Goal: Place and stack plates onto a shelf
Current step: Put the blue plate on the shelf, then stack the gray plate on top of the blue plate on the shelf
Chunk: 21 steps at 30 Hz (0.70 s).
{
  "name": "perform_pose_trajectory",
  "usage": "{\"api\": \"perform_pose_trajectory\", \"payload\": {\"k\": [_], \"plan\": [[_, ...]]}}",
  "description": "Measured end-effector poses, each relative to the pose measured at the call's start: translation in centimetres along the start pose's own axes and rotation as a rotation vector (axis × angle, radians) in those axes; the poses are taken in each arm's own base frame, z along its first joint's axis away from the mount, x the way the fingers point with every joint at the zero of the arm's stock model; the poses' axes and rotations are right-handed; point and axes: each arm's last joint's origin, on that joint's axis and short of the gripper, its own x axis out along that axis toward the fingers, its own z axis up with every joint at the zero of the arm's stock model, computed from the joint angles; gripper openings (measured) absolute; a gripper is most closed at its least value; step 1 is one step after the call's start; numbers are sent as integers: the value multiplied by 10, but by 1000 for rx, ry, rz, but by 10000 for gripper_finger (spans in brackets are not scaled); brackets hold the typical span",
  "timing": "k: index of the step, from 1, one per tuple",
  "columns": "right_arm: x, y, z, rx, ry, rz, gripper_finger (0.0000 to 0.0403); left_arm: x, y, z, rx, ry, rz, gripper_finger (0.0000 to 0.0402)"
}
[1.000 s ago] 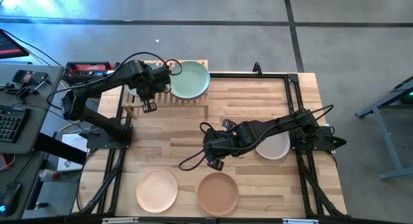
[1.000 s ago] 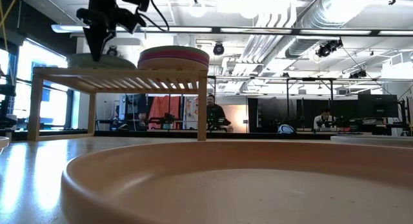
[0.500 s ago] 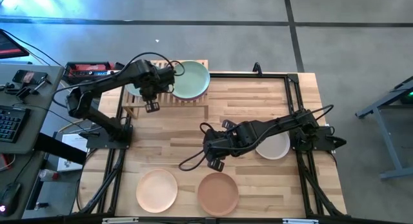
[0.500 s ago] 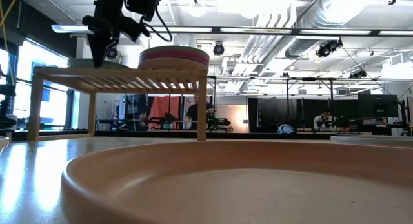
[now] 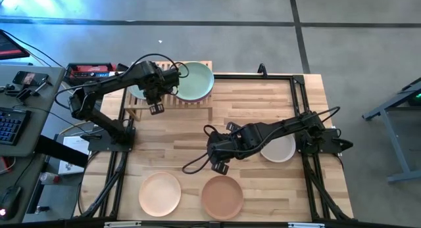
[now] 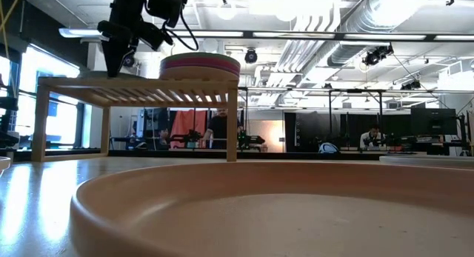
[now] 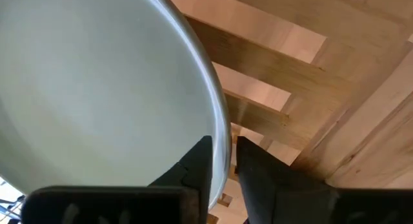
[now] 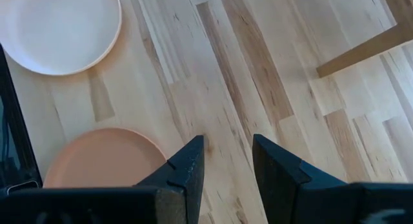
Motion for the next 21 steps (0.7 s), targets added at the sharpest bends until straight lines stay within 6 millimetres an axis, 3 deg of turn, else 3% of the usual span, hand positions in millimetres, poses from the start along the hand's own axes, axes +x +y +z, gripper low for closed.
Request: {"api": "perform_pose_trajectory", "payload": {"k": [5,16,21], "plan": [[0,0,0,-17,0,0,107,-1,0,-1,-67,-3,0,81],[0,-1,-2,31,29,-3,107,-21,4,-20,-149,-105,1,76],[-1,-9,-13,35,139,-90,107,-30,0,-33,-207,-161,-168,76]]}}
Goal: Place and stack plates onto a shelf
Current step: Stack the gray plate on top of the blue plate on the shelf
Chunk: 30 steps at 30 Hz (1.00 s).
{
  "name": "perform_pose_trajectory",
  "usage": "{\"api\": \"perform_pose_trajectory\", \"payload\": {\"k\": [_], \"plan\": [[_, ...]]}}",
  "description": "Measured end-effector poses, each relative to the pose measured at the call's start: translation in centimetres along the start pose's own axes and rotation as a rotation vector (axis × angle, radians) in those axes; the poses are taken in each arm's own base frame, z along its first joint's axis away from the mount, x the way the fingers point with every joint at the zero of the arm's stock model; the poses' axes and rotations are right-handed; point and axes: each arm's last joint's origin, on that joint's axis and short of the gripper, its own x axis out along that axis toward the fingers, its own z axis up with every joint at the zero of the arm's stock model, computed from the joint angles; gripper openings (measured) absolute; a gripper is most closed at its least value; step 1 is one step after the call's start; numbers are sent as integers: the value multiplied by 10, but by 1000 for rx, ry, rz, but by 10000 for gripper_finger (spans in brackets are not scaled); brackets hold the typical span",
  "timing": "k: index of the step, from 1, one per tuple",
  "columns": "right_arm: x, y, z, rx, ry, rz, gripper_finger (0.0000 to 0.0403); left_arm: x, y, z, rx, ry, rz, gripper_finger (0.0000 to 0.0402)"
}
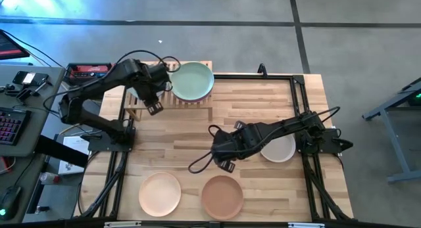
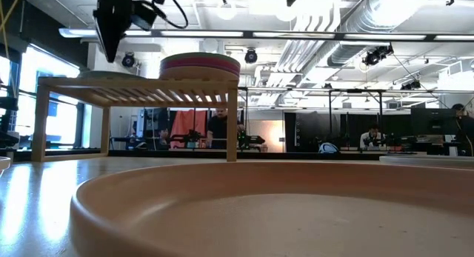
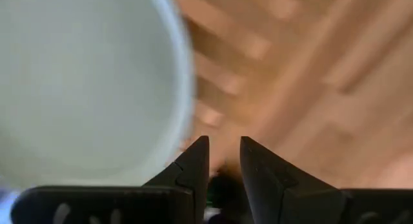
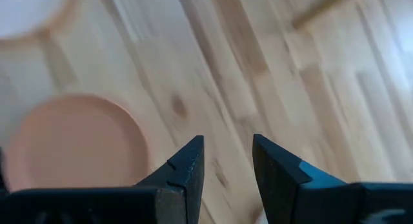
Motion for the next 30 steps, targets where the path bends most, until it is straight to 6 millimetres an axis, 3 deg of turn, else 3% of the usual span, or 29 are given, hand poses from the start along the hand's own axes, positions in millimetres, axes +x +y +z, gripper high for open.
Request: {"api": "perform_pose_trajectory", "payload": {"k": [7,13,23,30], "plan": [[9,-4,-5,-50,59,-53,107,-15,-11,-17,-100,-37,-216,76],[55,-15,-18,-56,254,-130,107,-26,-28,-33,-67,-71,-286,76],[112,-28,-42,45,476,-124,107,-18,-59,-46,20,-85,-319,76],[123,-42,-64,193,431,-48,107,-6,-72,-50,71,-53,-314,76]]}}
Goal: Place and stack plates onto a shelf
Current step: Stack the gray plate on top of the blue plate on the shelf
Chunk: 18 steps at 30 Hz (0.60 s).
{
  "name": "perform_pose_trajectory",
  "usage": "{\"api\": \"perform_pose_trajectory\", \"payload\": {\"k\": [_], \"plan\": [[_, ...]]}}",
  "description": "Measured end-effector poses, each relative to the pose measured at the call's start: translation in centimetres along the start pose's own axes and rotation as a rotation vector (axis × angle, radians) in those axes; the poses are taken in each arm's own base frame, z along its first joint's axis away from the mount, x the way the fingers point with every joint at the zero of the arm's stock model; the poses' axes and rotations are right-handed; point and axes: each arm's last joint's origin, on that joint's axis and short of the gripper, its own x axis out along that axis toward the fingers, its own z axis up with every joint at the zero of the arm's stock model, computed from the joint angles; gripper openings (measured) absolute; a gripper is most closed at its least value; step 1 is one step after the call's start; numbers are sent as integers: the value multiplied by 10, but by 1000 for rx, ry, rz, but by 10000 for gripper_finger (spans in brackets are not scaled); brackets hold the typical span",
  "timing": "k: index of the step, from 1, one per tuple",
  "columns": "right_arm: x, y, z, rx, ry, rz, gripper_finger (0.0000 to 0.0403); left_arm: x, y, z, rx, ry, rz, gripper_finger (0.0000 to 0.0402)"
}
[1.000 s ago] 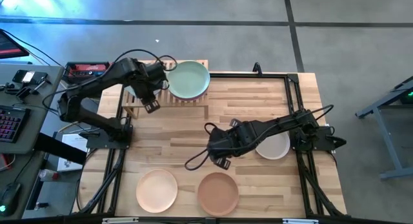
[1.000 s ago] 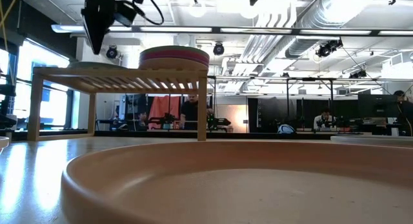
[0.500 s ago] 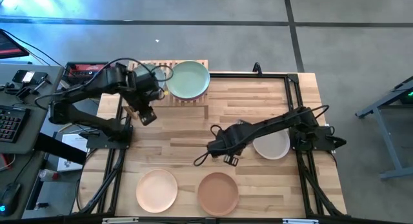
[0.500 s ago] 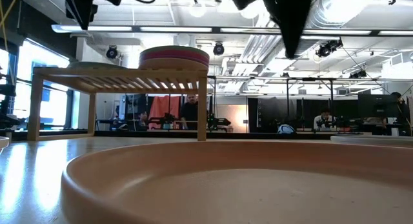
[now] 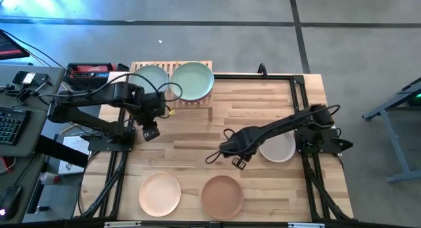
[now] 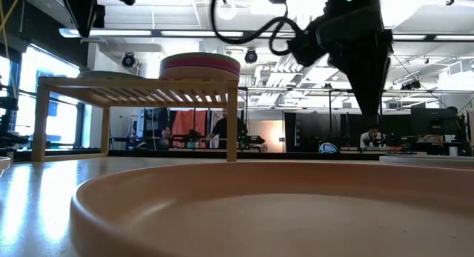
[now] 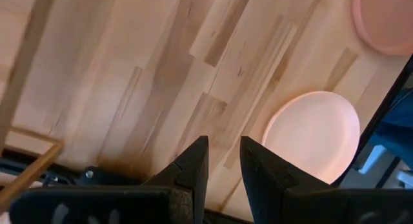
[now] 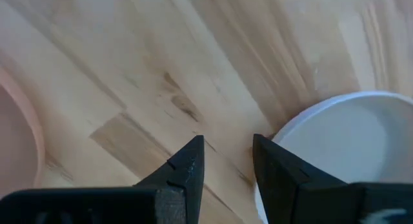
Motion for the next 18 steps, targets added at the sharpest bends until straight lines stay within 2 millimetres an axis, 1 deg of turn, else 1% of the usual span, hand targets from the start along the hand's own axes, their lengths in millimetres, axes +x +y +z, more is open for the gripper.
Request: {"api": "perform_pose_trajectory", "payload": {"k": [5,8,13,18], "plan": [[2,-26,-22,130,-30,8,107,9,-2,-1,-10,17,6,76],[6,-37,-32,205,-68,73,107,13,-1,-2,-22,25,11,76],[23,-51,-44,322,-123,142,107,15,-1,0,-36,9,4,76],[43,-61,-53,330,-80,103,107,16,-2,2,-35,-10,-5,76]]}}
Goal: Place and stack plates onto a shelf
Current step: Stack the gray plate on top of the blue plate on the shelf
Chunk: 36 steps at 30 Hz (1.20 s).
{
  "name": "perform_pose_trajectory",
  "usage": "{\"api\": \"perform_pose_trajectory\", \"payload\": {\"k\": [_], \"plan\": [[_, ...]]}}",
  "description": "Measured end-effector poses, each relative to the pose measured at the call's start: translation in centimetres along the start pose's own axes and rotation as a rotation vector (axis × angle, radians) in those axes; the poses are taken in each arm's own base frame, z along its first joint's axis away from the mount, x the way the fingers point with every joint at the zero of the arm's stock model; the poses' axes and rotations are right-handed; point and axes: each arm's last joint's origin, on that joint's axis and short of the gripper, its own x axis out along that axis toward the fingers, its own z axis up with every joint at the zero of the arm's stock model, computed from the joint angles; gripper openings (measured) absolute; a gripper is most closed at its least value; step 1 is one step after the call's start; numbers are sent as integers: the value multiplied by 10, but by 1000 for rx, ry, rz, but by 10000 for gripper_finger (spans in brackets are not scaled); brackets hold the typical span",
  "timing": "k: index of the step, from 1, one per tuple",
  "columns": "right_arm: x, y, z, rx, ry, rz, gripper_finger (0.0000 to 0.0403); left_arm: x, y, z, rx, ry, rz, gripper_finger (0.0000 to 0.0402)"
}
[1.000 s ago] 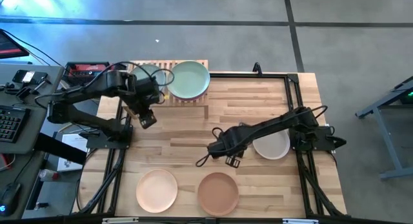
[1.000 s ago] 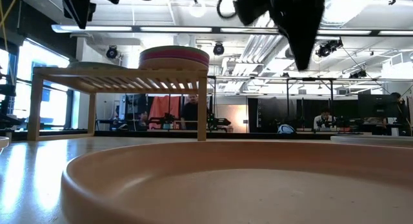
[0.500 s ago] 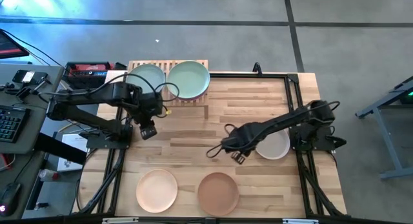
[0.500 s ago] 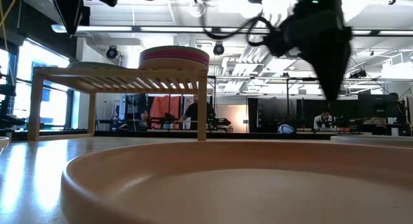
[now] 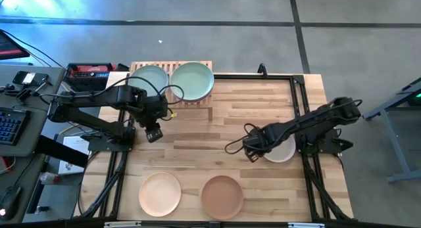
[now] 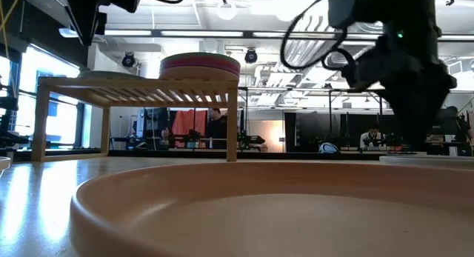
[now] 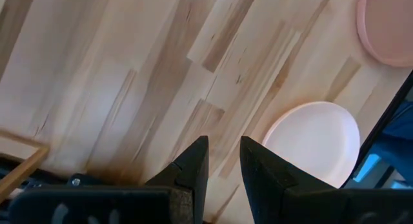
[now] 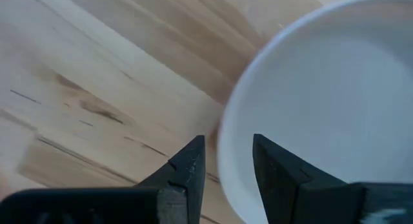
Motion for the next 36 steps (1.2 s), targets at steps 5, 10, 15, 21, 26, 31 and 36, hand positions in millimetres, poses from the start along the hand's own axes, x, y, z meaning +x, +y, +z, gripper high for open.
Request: {"api": "perform_pose_trajectory", "payload": {"k": [5,10,15,21,26,31,36], "plan": [[11,-3,-2,-8,8,13,107,0,0,0,1,-5,-2,76],[13,-2,-1,-8,-6,13,107,0,0,0,0,-5,-2,76],[16,-2,0,-15,-37,-9,107,0,0,1,1,-7,-2,76],[24,0,3,-11,-23,-38,107,0,-1,2,4,-21,-9,76],[32,2,3,-6,-9,-69,107,0,-1,2,4,-25,-9,76],[34,2,3,-5,-10,-78,104,0,-1,3,4,-31,2,76],[34,1,5,-2,-46,-94,66,0,1,3,-5,-51,41,76]]}}
